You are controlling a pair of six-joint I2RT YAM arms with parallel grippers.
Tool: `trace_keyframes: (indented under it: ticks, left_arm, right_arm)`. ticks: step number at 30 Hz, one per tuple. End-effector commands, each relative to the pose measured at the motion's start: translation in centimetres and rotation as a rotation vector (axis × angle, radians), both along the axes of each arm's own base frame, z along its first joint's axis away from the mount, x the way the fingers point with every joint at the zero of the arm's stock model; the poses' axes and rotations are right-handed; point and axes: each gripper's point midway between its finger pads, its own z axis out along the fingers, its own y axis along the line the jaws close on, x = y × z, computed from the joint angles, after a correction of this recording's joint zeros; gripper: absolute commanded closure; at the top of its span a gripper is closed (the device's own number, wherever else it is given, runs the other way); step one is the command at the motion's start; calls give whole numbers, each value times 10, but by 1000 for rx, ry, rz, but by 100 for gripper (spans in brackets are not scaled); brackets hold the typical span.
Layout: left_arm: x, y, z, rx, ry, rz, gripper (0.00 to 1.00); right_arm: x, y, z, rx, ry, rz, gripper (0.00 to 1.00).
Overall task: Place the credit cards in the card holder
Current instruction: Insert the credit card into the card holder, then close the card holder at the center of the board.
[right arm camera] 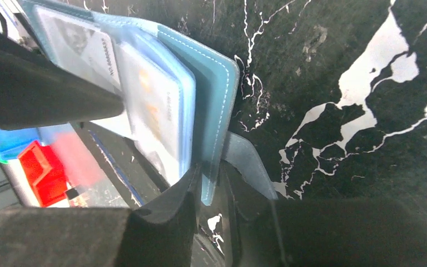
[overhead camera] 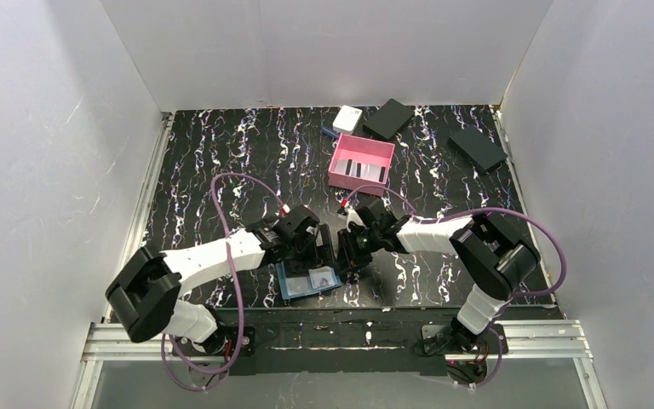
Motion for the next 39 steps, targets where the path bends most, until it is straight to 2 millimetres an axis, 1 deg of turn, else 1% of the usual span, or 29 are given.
trace_keyframes:
  ticks: [1,5,9,12,14,17,21,23,25,28,30,33,34,37,39]
  left_arm:
    - [9,13,36,20,-100,39,13]
    - [7,20,50,29,-125,14,12]
    - [2,28,62,24,-150,-6,11]
    - [-3,36,74,-2,-182,-1,10]
    - [-7,43,77,-12,-197,5,9]
    - [-14,59,78,17,-201,0,2]
    - [-23,78,79,57,-205,5,2]
    - [-26,82,82,39,-220,9,2]
    - [-30,85,83,21,-230,14,2]
    - [-35,90,83,2,-234,28,2]
    - [-38,91,82,-17,-235,34,2]
    - [-38,87,84,-64,-246,43,2]
    - [-38,85,86,-76,-246,43,2]
    - [-37,82,90,-92,-255,38,2]
    - [-36,81,93,-102,-263,40,2]
  right_arm:
    - [10,-7,9,-61,-85,4,71]
    - [13,-9,19,-84,-106,26,66]
    - [19,-5,44,-68,-146,41,59]
    - [22,-9,58,-90,-173,46,55]
    - [26,-14,64,-114,-197,43,52]
    - [34,-22,66,-172,-234,27,42]
    - [42,-29,60,-234,-248,-5,27]
    - [46,-29,54,-248,-249,-24,24]
    - [46,-25,48,-242,-225,-40,26]
    - [39,-12,43,-169,-166,-62,36]
    - [39,-8,39,-143,-153,-83,42]
    - [42,-9,32,-161,-152,-93,54]
    - [42,-9,30,-164,-150,-93,57]
    - [41,-10,25,-173,-154,-96,60]
    - [41,-11,21,-185,-156,-92,66]
